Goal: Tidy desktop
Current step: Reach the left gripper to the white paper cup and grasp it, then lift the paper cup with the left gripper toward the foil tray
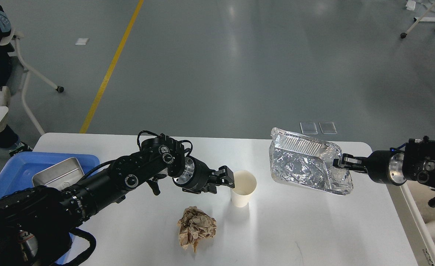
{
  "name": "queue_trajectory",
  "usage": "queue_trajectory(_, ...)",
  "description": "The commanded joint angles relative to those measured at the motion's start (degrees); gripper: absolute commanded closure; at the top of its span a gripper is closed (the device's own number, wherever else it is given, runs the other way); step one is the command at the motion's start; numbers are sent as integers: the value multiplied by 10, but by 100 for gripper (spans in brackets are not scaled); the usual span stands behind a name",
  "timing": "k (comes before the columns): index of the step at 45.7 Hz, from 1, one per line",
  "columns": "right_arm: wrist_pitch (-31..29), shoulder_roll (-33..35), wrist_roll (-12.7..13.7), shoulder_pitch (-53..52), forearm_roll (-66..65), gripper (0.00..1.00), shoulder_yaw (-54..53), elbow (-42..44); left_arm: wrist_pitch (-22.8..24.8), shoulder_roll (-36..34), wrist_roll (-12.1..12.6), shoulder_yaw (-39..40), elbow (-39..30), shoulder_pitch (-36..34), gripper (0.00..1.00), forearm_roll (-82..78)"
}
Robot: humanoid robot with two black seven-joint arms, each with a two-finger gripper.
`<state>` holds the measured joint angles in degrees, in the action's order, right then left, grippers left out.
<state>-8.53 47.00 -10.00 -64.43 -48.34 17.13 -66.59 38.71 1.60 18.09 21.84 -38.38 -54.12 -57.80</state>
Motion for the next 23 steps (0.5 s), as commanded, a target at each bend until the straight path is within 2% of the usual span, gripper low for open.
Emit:
queue_trajectory(1,0,0,0,0,0,100,-1,0,-24,4,-2,-11,2,1,71,-1)
queue_trajectory(10,0,0,0,1,0,100,-1,0,-27,3,7,-27,2,-3,97,-3)
queue_trajectory(23,0,0,0,2,0,100,-1,0,-26,2,8,-37,1,-10,100,-15)
